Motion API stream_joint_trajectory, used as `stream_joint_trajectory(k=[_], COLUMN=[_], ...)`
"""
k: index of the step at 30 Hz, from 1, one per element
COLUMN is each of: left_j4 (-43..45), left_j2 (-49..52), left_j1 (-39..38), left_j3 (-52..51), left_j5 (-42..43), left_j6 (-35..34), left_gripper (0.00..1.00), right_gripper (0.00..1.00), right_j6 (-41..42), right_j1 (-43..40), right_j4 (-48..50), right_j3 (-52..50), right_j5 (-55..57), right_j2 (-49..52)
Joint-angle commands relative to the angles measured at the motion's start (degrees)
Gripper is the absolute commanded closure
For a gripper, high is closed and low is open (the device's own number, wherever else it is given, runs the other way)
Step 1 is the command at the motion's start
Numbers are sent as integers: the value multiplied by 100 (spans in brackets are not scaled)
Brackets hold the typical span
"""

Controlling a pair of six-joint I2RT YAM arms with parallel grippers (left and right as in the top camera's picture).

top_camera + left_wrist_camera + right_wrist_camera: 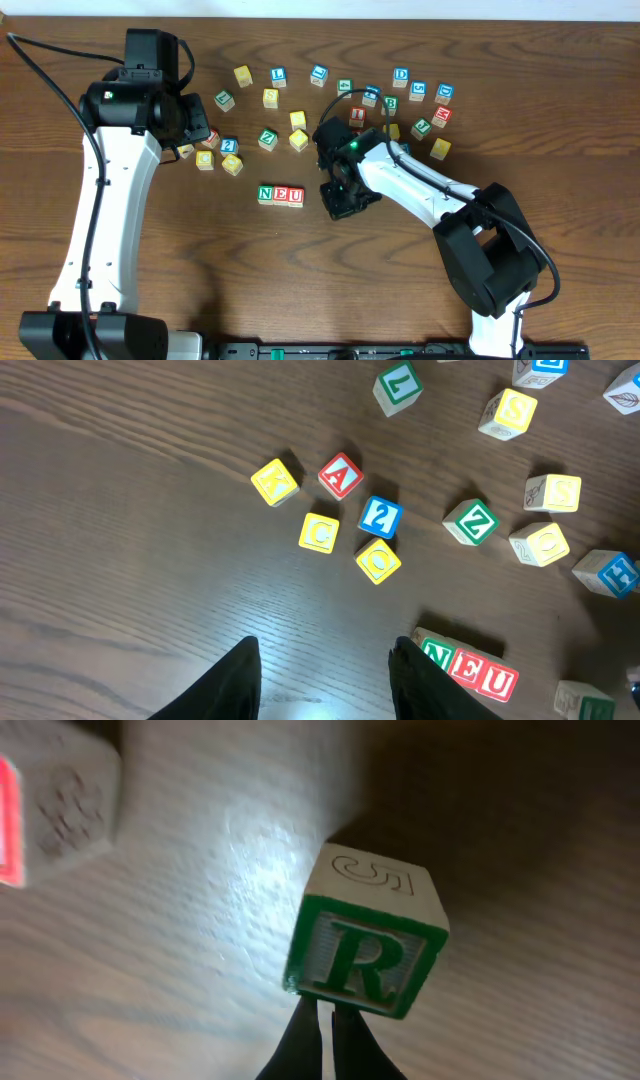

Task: Spell out NEURIPS
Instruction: 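Lower the R block onto the table right of the U block, then push the R block flush against the U block with the right gripper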

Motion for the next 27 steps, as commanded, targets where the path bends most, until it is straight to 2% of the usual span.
stream_joint_trajectory(k=[1,11,15,22,27], left_j4=[-35,-33,-35,-35,-35], left_j2=[-83,-83,-83,-83,-83], left_j1=[20,20,20,20,20], left_j3=[24,24,24,24,24], left_j5=[-57,-57,-57,-55,-55], left_j6=[79,79,79,79,79], left_gripper=[58,58,58,58,58], right_gripper=[99,99,99,99,99], right_j6=[223,251,973,1880,1978], right_j1=[17,-291,-476,-581,-568], right_j4=[131,-837,-960,-424,57], right_j3=[-20,715,702,192,-114], right_j5=[-168,-136,455,658,374], right_j2=[-127,-503,-592,-435,-284])
